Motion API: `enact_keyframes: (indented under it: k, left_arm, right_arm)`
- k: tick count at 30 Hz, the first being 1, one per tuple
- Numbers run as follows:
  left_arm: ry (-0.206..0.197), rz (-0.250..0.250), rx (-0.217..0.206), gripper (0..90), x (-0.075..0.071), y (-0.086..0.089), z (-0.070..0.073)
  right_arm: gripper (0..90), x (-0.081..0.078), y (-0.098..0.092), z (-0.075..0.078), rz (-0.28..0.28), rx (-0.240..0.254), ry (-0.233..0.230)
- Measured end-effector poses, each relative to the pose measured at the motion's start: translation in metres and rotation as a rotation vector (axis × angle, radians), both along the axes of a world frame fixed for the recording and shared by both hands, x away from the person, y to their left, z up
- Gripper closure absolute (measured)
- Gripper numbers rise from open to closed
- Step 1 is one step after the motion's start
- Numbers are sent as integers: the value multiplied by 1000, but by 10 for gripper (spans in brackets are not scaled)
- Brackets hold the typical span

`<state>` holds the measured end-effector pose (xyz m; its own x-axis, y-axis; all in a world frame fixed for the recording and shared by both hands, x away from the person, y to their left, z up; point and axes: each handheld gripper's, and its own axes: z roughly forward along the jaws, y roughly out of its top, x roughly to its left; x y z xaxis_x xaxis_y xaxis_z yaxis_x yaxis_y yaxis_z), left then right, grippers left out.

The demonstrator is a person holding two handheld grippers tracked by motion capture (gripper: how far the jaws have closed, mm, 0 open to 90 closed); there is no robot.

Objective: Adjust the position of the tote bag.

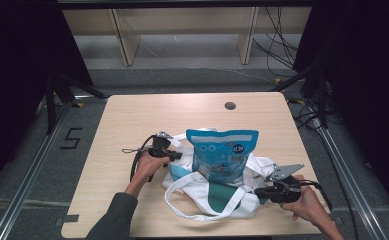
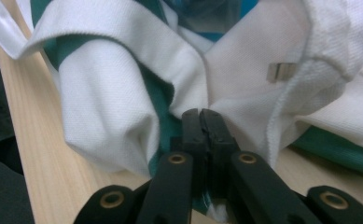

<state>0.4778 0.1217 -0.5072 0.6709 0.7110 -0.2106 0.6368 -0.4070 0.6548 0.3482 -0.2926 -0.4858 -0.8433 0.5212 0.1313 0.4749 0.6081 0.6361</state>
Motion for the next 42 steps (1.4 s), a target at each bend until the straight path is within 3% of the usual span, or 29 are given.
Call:
enact_keyframes:
  k: [3,4,5,6,7,8,9,10,12,13,14,16,17,18,19,20,21,22,25,26,28,30,32,35,36,37,40,42]
  left_arm:
    - [-8,1,-2,663,-4,1,7]
    - [-28,16,1,663,-8,3,13]
    - [-62,26,0,615,-13,5,24]
    - [-115,44,-21,591,-23,7,39]
    - [-138,45,-41,574,-30,8,48]
    - [-138,45,-41,578,-30,8,48]
    - [-155,36,-70,578,-40,9,57]
    - [-154,8,-84,590,-47,7,62]
    - [-152,-52,-61,630,-61,0,63]
    - [-149,-78,-45,649,-64,-1,62]
    - [-135,-89,-59,673,-69,-5,59]
    - [-89,-131,-74,767,-79,-10,50]
    - [-89,-131,-74,799,-79,-10,50]
    - [-96,-155,-62,832,-82,-11,49]
    - [-96,-169,-56,832,-84,-11,48]
    - [-100,-179,-44,851,-86,-11,47]
    - [-109,-198,-20,879,-91,-12,45]
    - [-109,-198,-20,892,-91,-12,45]
    - [-128,-266,101,894,-102,-17,31]
    - [-120,-306,168,895,-107,-19,20]
    - [-106,-292,158,896,-107,-18,14]
    - [-103,-297,147,896,-106,-17,13]
    - [-117,-287,163,895,-107,-20,13]
    - [-116,-259,148,892,-107,-20,14]
    - [-115,-247,138,892,-105,-20,14]
    - [-120,-248,125,892,-103,-20,13]
    - [-120,-216,116,890,-102,-20,14]
    - [-130,-193,70,868,-98,-17,16]
  right_arm:
    - [817,-1,-1,9,-23,21,-6]
    - [803,-1,-2,17,-37,58,-20]
    - [793,-1,-4,25,-38,88,-58]
    - [738,-4,-4,46,-77,125,-137]
    - [737,-1,-6,55,-83,136,-202]
    - [730,0,-6,64,-103,142,-224]
    - [730,0,-6,64,-103,142,-224]
    - [713,6,-7,71,-122,131,-274]
    - [702,17,-5,77,-162,122,-290]
    - [686,25,-1,76,-168,108,-284]
    - [670,29,2,73,-158,98,-278]
    - [650,42,15,61,-146,23,-244]
    - [690,45,19,57,-142,8,-222]
    - [769,49,20,53,-141,-3,-243]
    - [769,49,20,53,-141,-3,-243]
    - [835,53,19,52,-141,-24,-254]
    - [882,63,15,50,-199,-26,-250]
    - [882,63,15,50,-199,-26,-250]
    - [888,81,10,34,-282,-70,-208]
    - [886,90,8,18,-300,-93,-196]
    - [884,97,4,3,-324,-80,-170]
    - [884,98,3,-1,-338,-63,-152]
    - [884,96,5,-3,-346,-50,-121]
    - [883,99,4,-3,-331,-75,-146]
    - [881,101,4,-4,-344,-52,-141]
    - [880,104,1,-2,-323,-67,-150]
    - [879,111,4,-6,-353,-17,-172]
    - [874,115,3,-3,-346,-34,-159]
